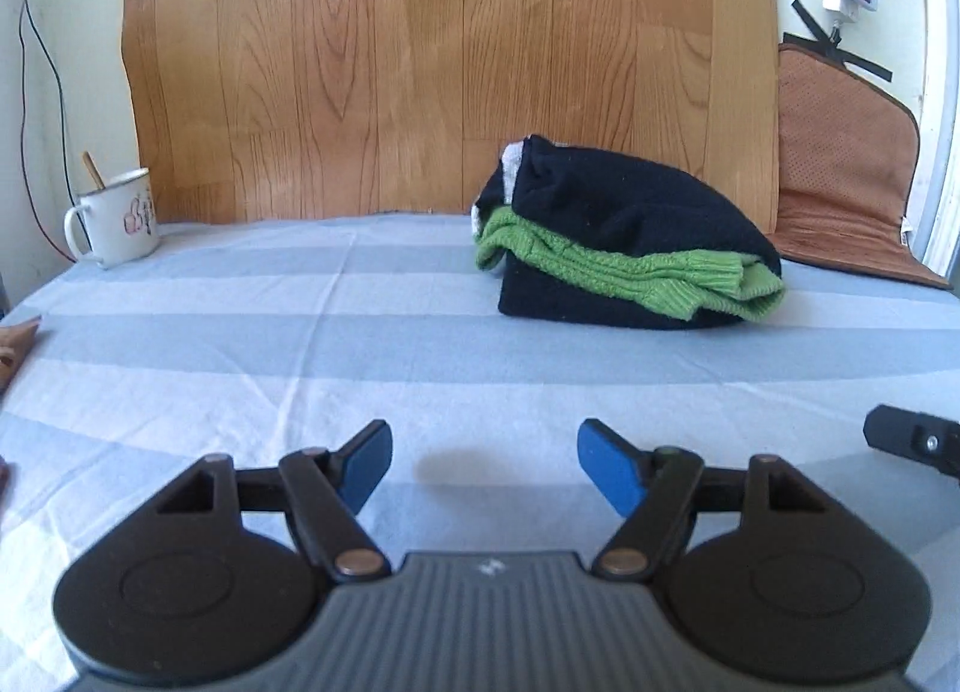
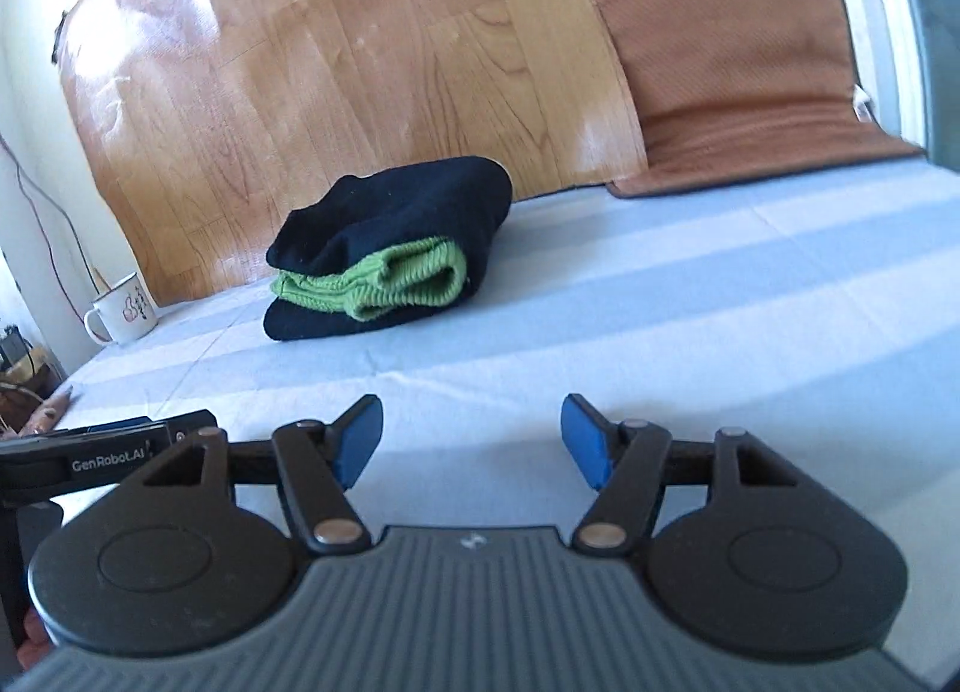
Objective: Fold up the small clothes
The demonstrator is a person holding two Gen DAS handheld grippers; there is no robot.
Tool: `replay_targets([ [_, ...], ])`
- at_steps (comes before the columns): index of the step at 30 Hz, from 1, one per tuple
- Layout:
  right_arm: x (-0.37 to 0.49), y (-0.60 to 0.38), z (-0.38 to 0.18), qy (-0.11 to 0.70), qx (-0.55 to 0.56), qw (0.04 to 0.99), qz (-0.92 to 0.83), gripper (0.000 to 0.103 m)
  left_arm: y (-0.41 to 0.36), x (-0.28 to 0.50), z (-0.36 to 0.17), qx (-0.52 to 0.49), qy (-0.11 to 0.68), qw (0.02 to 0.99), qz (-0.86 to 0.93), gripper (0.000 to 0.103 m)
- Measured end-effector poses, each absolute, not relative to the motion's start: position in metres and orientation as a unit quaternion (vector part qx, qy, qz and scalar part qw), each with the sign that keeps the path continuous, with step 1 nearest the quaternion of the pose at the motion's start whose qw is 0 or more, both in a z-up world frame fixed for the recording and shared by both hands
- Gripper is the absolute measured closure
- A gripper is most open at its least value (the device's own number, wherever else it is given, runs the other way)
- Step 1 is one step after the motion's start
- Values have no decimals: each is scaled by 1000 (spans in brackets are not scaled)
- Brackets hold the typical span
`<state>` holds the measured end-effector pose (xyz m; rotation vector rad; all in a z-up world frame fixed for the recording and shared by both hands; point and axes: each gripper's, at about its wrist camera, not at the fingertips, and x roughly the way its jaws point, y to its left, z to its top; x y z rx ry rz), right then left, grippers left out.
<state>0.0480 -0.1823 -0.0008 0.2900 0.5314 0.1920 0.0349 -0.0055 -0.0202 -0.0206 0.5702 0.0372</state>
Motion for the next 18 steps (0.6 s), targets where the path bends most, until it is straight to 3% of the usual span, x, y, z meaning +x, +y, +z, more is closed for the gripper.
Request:
replay_targets([
  [14,48,-193,-8,261,183,942,108,33,-12,35,-20,14,275,961,24,32],
  [18,49,-193,-7,261,184,939,129,25,-15,36,-21,23,274,961,33,32],
])
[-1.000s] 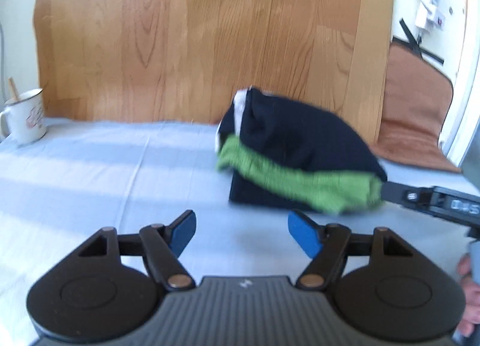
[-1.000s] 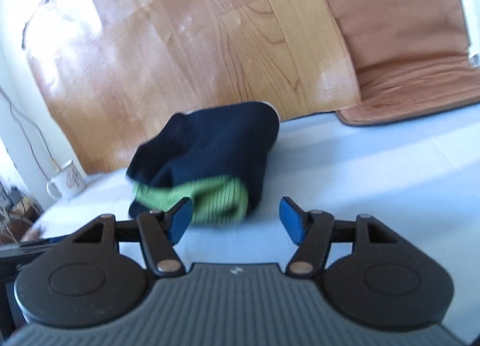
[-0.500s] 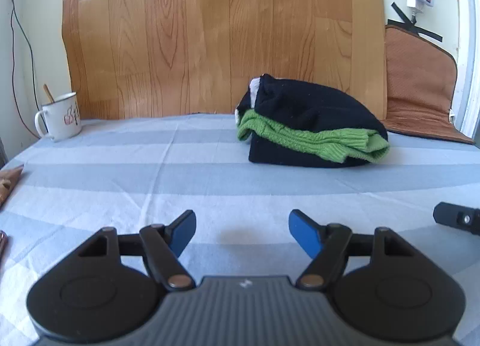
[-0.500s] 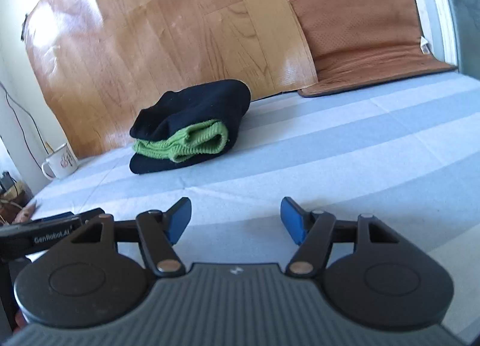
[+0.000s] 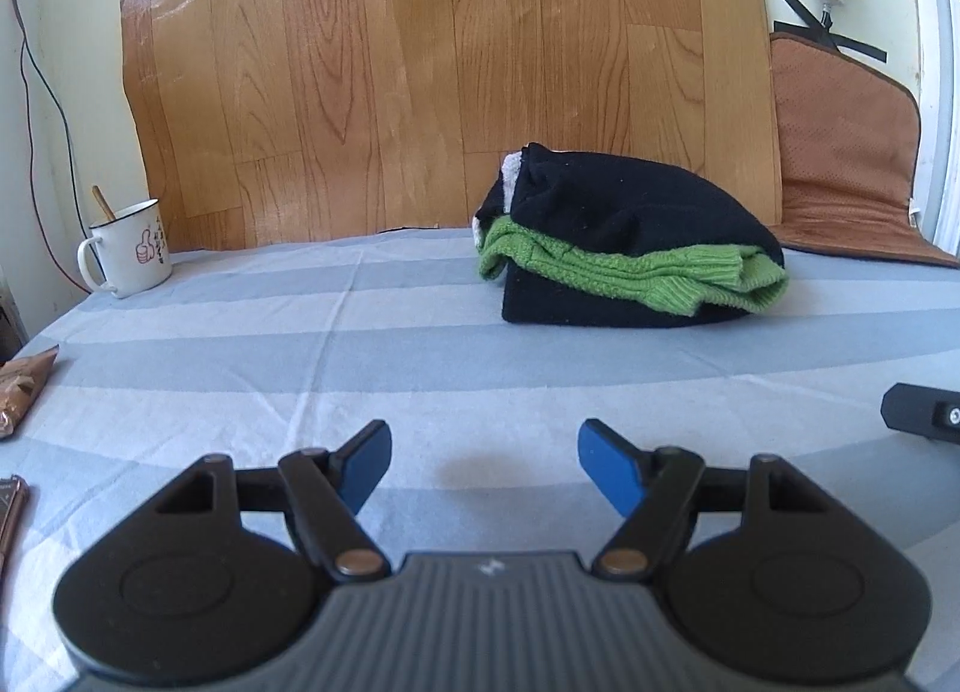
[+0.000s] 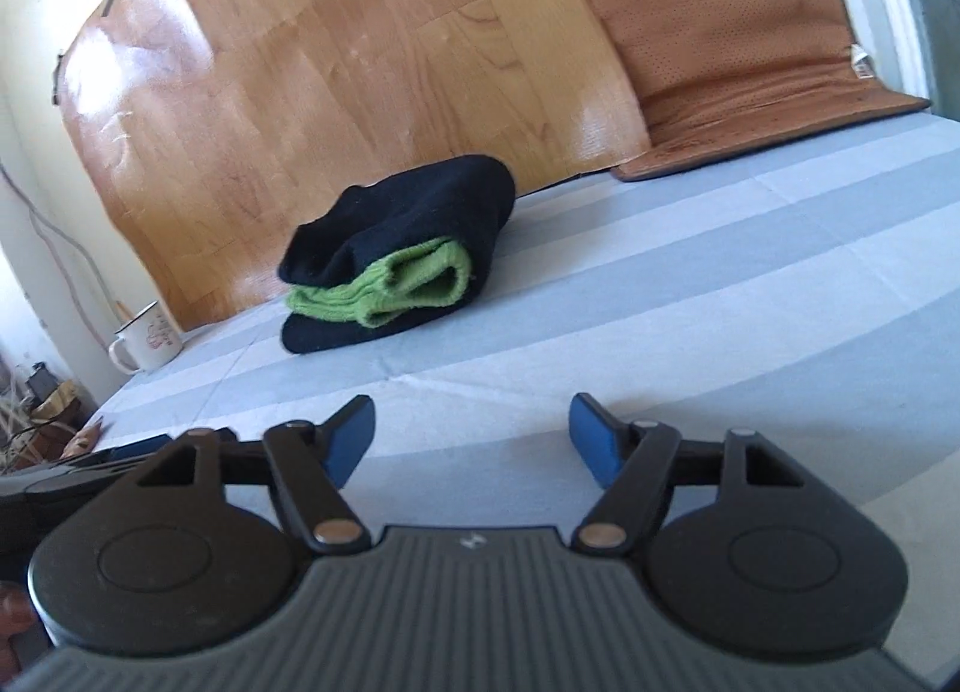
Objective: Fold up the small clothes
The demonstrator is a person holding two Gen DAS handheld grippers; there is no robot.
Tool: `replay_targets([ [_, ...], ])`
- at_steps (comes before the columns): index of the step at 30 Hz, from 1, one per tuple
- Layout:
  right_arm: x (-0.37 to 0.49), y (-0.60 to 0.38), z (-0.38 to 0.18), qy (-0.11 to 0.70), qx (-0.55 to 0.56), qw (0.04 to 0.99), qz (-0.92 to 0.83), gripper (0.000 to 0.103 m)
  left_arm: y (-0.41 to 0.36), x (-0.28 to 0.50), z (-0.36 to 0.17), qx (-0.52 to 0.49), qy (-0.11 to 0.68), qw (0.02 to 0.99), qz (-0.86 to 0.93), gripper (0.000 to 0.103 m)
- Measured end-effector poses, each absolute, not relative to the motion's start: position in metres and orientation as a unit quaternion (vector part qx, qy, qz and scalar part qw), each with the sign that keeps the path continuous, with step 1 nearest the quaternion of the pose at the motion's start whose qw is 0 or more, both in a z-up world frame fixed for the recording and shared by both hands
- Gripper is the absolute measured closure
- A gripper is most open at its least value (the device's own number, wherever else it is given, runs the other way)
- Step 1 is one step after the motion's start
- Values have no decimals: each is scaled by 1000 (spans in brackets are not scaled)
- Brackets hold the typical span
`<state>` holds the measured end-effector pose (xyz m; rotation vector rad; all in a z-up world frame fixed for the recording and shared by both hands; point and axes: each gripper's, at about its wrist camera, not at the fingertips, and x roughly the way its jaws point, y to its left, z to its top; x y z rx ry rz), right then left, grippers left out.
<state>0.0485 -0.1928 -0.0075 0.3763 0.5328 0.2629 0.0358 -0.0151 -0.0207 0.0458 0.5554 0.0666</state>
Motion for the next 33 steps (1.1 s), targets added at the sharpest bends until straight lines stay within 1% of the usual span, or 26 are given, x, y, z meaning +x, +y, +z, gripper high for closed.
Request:
replay_targets([
  [7,45,-191,-3,244,183,940,149,7,-18,28,-19,32,248,968,33,32],
  [14,46,-216,-8,224,252,928,156,7,-22,29,-19,47,248,965,77,29],
  [17,49,-222,-9,232,276,918,168,7,-24,29,-20,54,247,962,101,29],
  [23,39,-227,-5,202,276,925,166,7,-17,24,-17,35,233,961,147,22],
  [24,39,-225,-5,203,270,926,168,7,-16,23,-17,35,230,961,149,20],
  [26,39,-224,-4,204,262,927,172,7,-16,19,-16,34,219,963,153,11],
  [27,39,-224,-4,203,262,928,171,7,-16,16,-15,32,211,965,152,4],
  [28,39,-224,-4,203,263,928,170,7,-16,14,-14,32,204,967,151,1],
  [33,38,-227,-5,198,271,931,146,7,-11,13,-12,19,199,971,129,0],
])
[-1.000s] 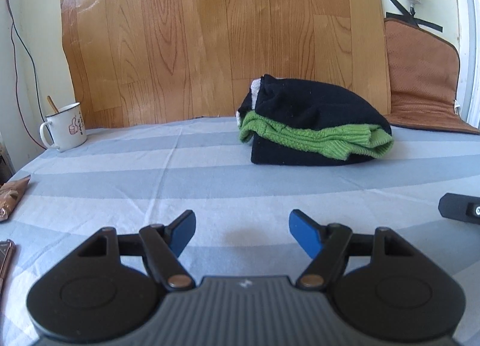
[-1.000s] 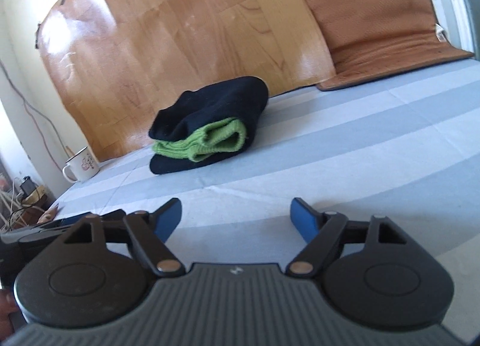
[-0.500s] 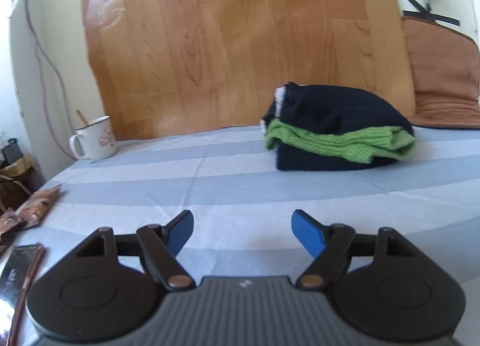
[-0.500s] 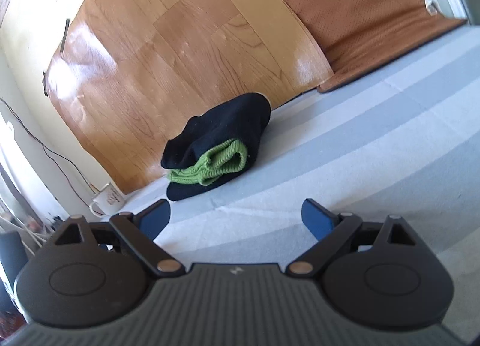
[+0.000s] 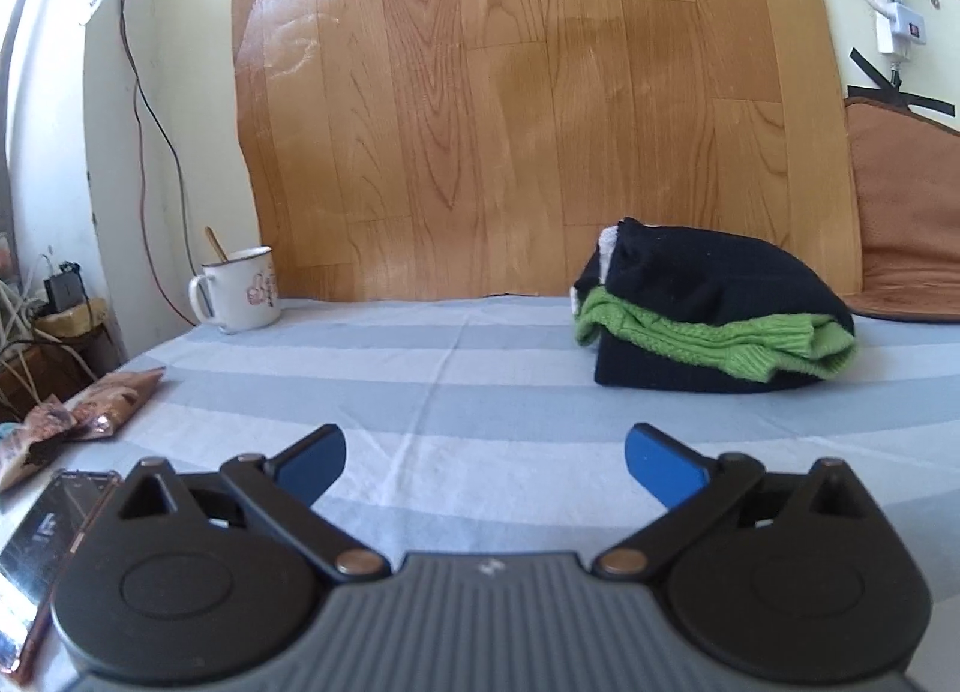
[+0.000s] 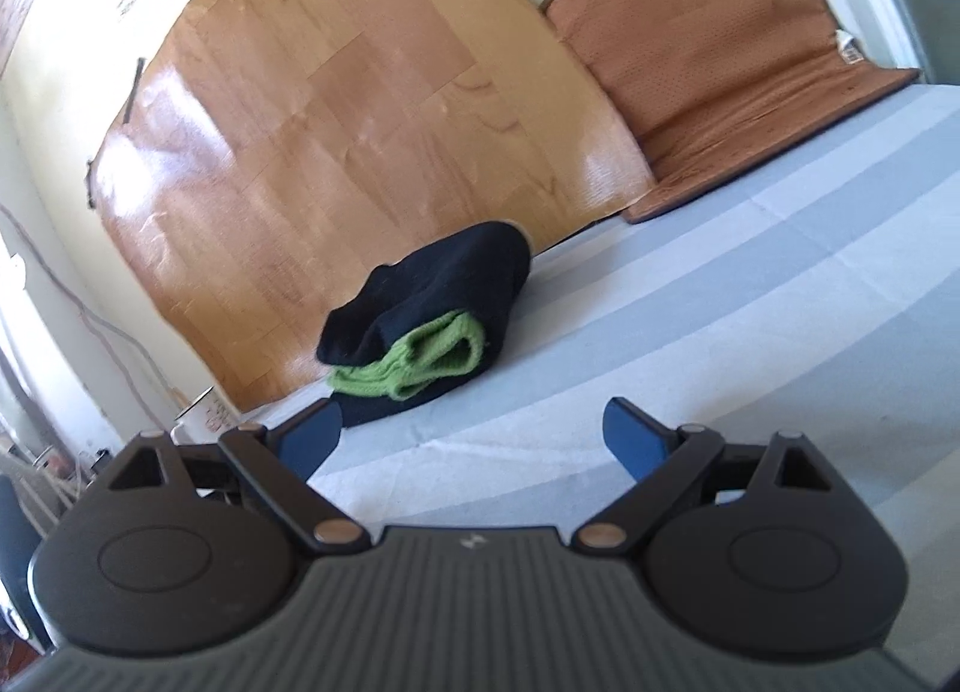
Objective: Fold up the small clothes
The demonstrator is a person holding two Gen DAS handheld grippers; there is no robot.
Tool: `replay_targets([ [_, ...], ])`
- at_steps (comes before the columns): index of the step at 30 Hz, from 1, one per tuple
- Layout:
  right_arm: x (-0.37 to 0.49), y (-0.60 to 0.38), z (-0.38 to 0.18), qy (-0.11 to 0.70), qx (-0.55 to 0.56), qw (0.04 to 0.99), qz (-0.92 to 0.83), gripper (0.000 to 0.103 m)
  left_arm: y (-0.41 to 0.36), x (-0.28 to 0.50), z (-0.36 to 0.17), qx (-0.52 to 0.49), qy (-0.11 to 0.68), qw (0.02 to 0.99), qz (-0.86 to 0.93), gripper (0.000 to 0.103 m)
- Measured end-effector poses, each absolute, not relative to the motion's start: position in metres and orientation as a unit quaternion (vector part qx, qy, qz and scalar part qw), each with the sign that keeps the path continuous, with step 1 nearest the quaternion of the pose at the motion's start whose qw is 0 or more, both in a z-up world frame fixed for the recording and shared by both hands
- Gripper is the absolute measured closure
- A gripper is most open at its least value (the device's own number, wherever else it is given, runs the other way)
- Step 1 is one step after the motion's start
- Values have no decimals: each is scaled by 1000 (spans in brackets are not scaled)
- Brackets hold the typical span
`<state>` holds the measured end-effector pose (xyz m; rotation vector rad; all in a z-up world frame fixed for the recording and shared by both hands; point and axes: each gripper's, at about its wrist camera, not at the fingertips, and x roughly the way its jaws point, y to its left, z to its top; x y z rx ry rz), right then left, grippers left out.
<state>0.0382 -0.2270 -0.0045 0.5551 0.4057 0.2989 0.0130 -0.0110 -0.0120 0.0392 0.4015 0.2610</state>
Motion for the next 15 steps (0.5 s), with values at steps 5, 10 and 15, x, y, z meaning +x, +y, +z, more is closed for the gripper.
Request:
replay_targets([
  [5,39,-224,-5,202,267,933,133,7,-9,8,-12,6,186,976,113,0],
  [10,42,-223,-8,216,270,930,122,7,-2,1,-10,-19,169,980,101,0],
  [15,49,-224,-11,241,275,924,107,7,-2,-4,-8,-23,152,982,111,0],
])
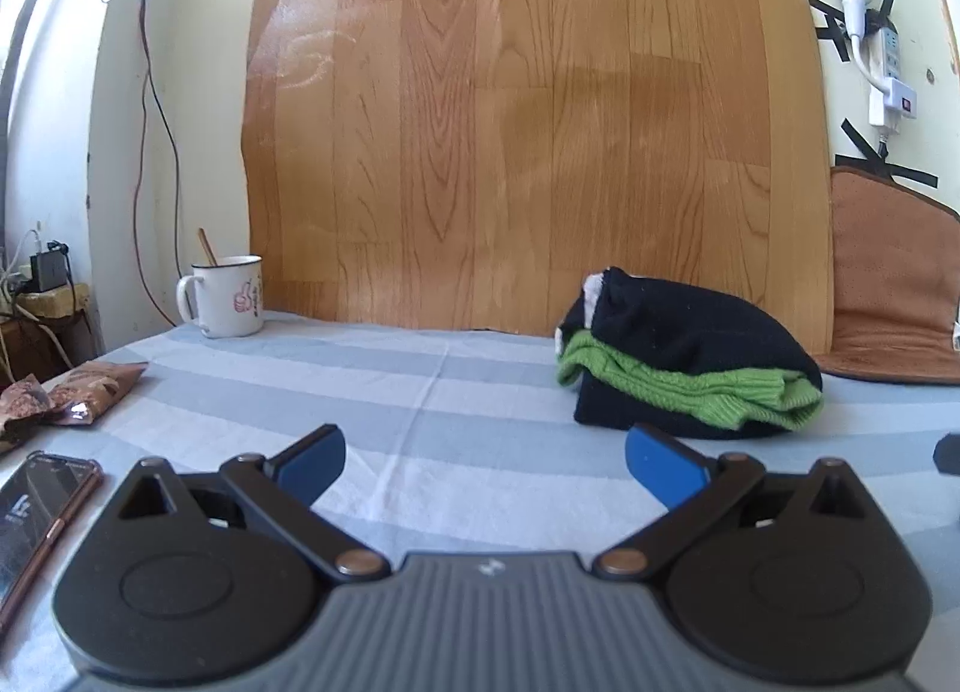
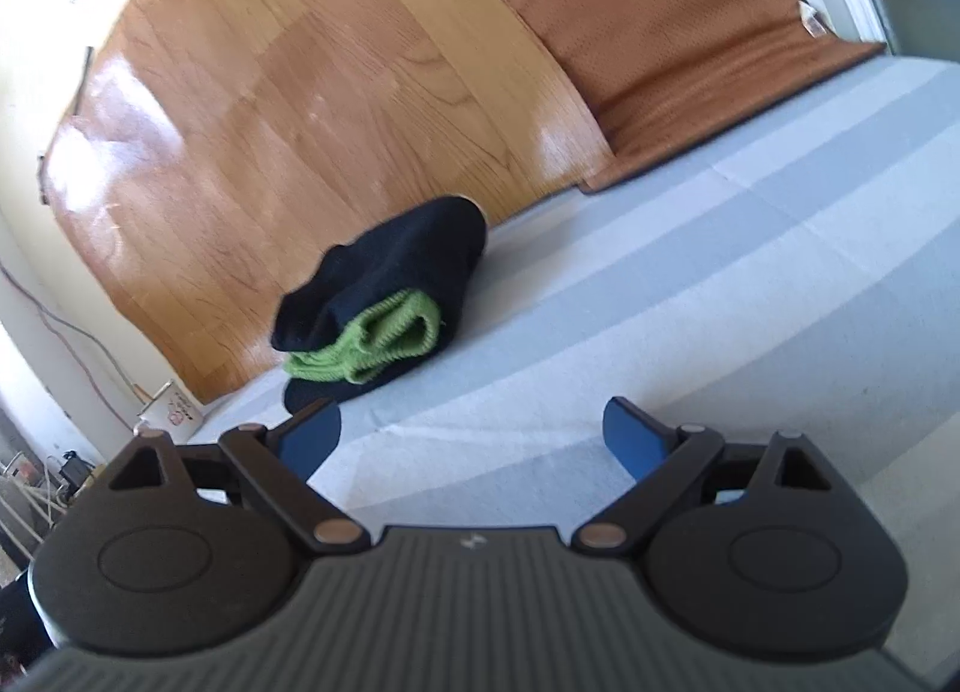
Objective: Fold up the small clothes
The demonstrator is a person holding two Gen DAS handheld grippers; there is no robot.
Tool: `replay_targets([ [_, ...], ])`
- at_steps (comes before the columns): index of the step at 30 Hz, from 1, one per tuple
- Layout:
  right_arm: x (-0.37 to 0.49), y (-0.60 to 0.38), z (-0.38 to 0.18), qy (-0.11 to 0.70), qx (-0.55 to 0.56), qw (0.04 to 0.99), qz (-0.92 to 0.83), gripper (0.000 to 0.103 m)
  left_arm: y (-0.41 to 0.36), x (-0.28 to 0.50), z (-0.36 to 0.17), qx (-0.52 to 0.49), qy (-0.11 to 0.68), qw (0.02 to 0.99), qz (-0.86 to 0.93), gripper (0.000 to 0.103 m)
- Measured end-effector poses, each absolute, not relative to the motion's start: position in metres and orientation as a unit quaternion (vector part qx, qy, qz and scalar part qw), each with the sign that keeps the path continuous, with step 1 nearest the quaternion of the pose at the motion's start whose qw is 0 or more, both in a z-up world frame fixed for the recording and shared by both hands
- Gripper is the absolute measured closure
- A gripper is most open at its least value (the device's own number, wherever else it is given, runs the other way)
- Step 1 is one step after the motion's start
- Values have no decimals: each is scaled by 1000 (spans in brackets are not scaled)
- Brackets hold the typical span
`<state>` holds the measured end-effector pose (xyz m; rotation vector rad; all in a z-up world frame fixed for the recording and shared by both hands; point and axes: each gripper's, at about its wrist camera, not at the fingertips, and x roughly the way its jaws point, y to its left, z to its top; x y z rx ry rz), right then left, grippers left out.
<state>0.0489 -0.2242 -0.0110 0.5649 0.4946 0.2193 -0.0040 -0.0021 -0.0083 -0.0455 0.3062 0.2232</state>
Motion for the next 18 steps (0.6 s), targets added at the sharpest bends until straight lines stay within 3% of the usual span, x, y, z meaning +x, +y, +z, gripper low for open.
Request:
replay_targets([
  [18,52,-208,-8,249,214,941,75,6,6,-1,-12,-57,178,982,41,0],
])
